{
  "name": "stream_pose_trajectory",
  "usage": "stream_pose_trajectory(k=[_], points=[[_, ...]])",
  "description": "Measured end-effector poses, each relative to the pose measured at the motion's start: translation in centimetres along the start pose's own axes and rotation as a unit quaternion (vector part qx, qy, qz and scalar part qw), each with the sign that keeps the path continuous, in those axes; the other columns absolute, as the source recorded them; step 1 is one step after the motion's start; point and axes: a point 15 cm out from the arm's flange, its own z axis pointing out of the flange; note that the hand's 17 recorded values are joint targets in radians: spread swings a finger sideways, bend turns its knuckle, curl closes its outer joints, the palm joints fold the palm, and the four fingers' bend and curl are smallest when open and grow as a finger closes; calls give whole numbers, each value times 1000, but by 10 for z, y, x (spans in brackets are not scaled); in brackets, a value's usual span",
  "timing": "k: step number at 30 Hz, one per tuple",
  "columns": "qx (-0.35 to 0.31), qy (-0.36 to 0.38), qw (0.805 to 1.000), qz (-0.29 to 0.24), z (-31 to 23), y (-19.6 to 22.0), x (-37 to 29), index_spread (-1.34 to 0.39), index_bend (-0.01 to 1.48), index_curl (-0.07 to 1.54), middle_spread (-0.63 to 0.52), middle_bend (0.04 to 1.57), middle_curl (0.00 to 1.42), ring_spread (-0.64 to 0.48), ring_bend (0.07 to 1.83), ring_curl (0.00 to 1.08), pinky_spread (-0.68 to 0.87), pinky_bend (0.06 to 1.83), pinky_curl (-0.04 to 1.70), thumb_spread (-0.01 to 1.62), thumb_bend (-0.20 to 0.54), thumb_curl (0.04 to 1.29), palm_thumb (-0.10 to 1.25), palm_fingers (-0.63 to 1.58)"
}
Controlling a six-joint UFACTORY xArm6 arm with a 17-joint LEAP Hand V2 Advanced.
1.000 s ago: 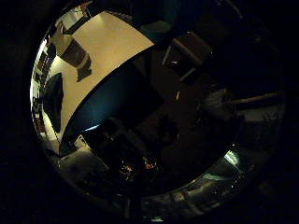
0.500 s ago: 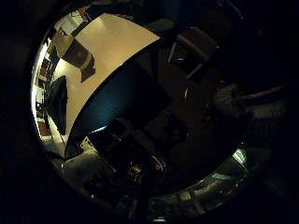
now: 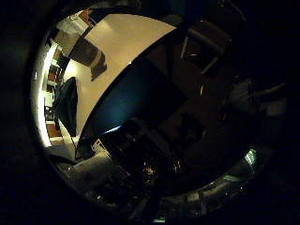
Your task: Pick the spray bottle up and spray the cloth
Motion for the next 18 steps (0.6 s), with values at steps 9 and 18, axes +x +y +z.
stream_pose_trajectory(k=[9,18], points=[[-19,-35,999,-7,32,-12,1,-206,150,252,177,272,345,252,396,271,459,819,71,964,-27,292,434,40],[-28,-51,998,-14,49,-20,-2,-203,154,259,185,282,345,257,412,266,450,825,60,965,-28,290,431,30]])
